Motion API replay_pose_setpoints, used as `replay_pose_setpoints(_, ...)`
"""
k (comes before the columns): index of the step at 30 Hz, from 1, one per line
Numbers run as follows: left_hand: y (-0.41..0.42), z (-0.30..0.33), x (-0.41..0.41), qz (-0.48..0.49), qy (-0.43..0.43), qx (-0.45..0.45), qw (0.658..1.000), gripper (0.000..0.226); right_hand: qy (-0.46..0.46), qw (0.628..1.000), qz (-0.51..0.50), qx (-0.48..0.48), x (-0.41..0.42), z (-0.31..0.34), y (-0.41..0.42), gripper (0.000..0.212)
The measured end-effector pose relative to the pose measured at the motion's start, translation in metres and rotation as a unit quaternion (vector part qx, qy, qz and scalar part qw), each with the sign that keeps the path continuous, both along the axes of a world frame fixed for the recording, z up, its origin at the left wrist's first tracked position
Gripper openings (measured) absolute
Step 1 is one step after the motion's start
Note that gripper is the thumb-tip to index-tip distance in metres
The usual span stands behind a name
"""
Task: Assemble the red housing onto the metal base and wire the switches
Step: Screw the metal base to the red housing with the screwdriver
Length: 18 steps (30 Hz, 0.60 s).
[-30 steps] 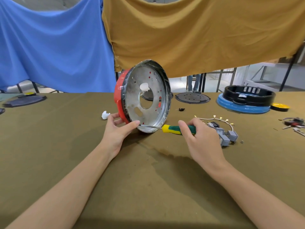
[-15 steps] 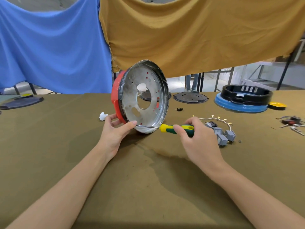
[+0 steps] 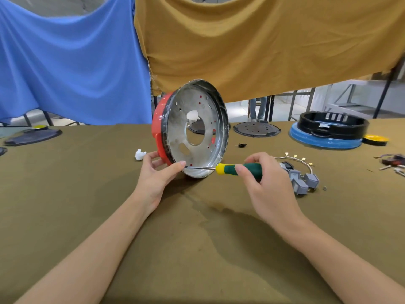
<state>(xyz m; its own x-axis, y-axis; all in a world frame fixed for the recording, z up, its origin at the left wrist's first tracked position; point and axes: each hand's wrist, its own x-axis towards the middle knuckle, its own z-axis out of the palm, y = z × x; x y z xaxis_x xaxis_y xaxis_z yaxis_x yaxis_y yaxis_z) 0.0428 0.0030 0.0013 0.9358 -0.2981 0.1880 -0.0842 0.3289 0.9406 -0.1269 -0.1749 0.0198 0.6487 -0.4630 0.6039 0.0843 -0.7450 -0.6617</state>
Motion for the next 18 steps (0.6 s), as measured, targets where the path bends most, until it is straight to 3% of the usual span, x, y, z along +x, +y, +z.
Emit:
replay_pose_setpoints(4,0.0001,0.0002,-0.0018,0.0,-0.005,-0.001,1.0,0.072,0.028,0.999,-0.021,-0.016,-0.0003,-0.0031,-0.0009,0.028)
replay_pose_setpoints(8,-0.0001,-0.0006,-0.001,0.009,0.011,-0.01,1.0,0.067,0.005,1.0,0.027,0.003,-0.0006,-0.0009,0.0023,0.011)
replay_pose_setpoints(12,0.0006,-0.0001,0.0014,0.004,0.021,-0.018,1.0,0.06,-0.007,0.999,0.046,-0.024,-0.0025,0.0008,0.0033,0.021)
replay_pose_setpoints(18,0.0006,0.0008,-0.0017,0.001,0.003,-0.003,1.0,0.071,0.025,0.999,-0.013,-0.041,-0.0026,-0.0015,0.0,0.021)
